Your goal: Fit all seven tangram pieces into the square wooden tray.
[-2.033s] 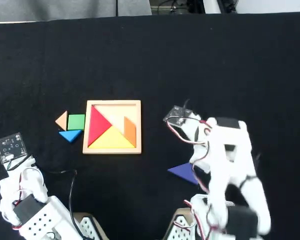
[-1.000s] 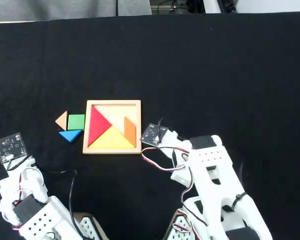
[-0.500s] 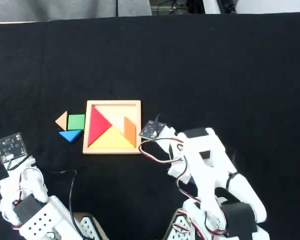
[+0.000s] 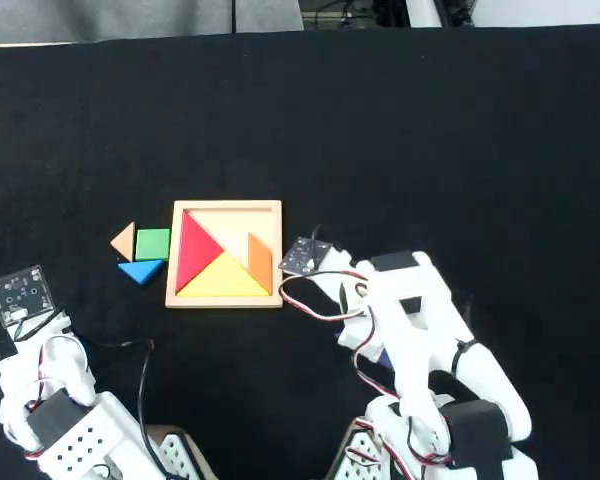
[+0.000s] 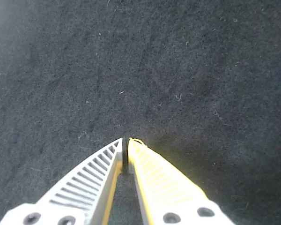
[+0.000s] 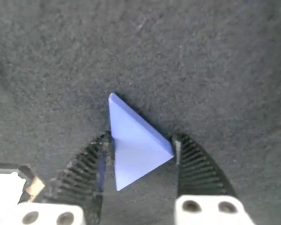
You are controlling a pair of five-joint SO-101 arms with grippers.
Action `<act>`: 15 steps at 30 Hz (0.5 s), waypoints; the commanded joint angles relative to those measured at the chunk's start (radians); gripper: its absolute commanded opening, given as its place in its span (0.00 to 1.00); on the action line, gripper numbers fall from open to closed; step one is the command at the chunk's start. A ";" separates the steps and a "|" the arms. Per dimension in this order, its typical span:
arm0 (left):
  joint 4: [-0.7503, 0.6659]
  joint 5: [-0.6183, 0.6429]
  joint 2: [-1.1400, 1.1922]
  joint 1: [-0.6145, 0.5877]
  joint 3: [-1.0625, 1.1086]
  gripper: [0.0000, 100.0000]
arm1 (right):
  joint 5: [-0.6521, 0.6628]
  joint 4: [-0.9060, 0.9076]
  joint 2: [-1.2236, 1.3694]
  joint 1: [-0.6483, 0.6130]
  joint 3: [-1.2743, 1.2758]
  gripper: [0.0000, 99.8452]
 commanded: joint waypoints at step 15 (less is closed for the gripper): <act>-0.015 -0.009 -0.009 0.012 0.019 0.03 | -0.183 0.207 0.031 -0.005 -0.558 0.10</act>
